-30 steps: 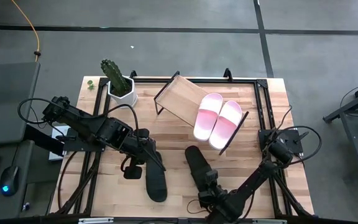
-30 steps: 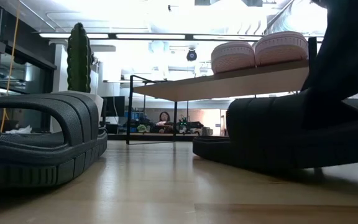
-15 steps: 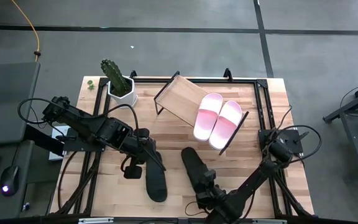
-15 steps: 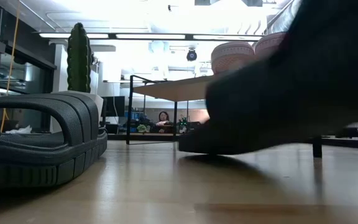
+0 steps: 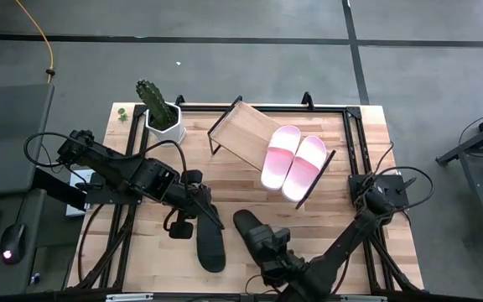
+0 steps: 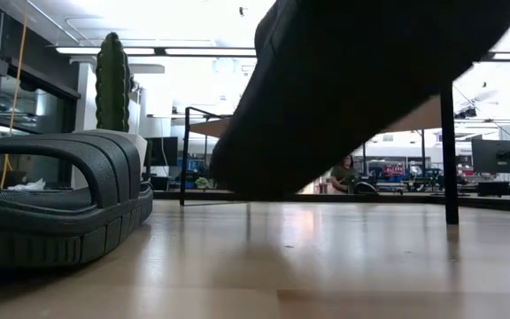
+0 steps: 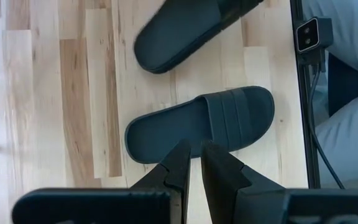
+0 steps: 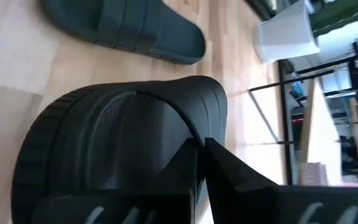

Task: Pick and place slides into the shelf
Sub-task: Put the right black slipper on the shelf

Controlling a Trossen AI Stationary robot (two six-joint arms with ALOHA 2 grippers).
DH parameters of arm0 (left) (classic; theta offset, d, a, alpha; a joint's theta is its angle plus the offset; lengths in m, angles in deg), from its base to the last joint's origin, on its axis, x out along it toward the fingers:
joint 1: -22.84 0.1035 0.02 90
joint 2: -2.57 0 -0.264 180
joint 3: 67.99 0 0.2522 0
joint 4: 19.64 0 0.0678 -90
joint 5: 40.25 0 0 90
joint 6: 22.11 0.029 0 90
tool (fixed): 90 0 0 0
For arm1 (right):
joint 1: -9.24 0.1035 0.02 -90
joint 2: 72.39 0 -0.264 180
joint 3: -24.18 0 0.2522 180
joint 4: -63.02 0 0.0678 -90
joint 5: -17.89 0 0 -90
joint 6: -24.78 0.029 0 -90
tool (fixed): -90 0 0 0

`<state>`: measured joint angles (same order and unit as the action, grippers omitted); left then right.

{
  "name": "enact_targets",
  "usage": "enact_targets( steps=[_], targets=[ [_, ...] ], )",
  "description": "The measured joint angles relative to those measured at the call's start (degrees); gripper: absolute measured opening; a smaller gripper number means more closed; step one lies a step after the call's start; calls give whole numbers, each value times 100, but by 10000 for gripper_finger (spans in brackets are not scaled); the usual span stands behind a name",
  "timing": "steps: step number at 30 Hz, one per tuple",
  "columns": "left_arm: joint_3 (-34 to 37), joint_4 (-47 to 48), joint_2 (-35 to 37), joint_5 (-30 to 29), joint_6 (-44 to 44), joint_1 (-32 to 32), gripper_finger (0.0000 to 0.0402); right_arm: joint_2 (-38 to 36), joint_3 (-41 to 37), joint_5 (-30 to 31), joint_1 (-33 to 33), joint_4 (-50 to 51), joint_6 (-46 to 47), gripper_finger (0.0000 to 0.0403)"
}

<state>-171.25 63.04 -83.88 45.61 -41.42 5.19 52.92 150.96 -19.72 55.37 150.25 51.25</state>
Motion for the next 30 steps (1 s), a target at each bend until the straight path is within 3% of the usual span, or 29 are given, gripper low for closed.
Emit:
enact_targets(
  steps=[30],
  targets=[
    [0, 15, 2, 0, -2, 0, 31, 0, 1375, 1317, -826, 956, -967, 0]
  ],
)
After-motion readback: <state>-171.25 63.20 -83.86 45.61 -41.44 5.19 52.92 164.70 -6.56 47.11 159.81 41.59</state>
